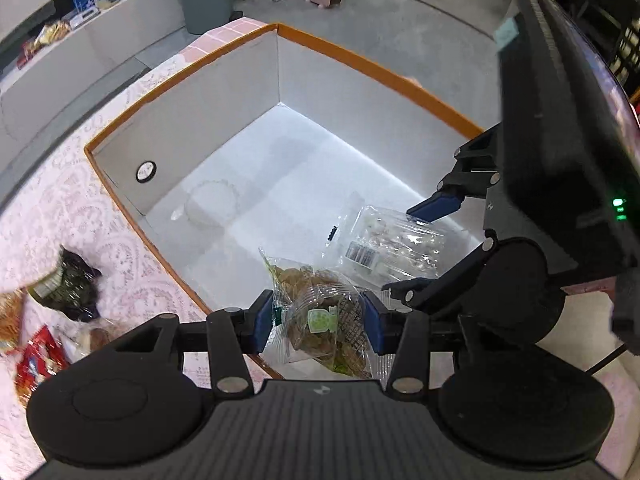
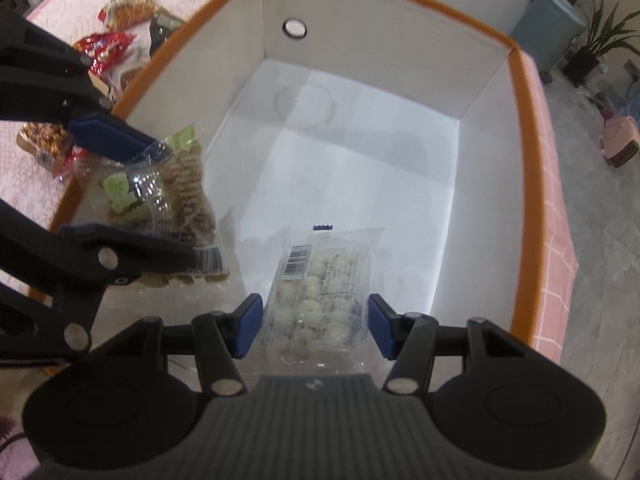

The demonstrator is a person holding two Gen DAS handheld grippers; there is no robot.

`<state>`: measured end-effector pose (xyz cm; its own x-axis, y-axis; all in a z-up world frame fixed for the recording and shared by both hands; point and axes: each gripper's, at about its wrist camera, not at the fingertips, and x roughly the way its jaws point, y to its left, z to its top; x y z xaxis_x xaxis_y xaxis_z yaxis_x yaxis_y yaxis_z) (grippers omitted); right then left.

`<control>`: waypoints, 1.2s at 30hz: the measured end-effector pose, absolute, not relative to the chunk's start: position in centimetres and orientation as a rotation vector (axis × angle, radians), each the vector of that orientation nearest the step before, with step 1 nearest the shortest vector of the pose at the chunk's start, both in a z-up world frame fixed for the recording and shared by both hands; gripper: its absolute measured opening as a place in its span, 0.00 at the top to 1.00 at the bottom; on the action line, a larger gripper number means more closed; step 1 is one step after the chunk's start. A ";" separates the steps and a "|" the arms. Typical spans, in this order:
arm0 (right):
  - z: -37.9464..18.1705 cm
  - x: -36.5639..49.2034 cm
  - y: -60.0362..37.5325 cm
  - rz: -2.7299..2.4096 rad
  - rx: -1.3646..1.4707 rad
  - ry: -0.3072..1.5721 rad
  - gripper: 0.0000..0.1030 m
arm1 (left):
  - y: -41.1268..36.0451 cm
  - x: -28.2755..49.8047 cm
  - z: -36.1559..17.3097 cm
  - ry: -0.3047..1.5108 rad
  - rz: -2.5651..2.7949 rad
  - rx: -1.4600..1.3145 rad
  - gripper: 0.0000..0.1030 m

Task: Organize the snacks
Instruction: 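Carry the snack bag and egg tray with both tools into the orange box, then open both tools to drop the bag and tray inside the box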

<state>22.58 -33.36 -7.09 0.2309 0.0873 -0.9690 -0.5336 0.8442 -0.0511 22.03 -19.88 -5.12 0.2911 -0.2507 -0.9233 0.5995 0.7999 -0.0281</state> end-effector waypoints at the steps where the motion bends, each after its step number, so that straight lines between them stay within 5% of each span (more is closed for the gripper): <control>1: -7.3 22.7 -33.4 0.446 -0.412 1.285 0.45 | -20.1 22.0 -5.2 1.149 -0.574 0.373 0.49; 21: -6.6 22.7 -33.2 0.387 -0.442 1.296 0.34 | -20.0 20.7 -3.4 1.075 -0.572 0.356 0.41; 36: 0.4 17.1 -32.5 0.298 -0.366 0.989 0.33 | -16.2 15.0 2.7 0.855 -0.542 0.286 0.39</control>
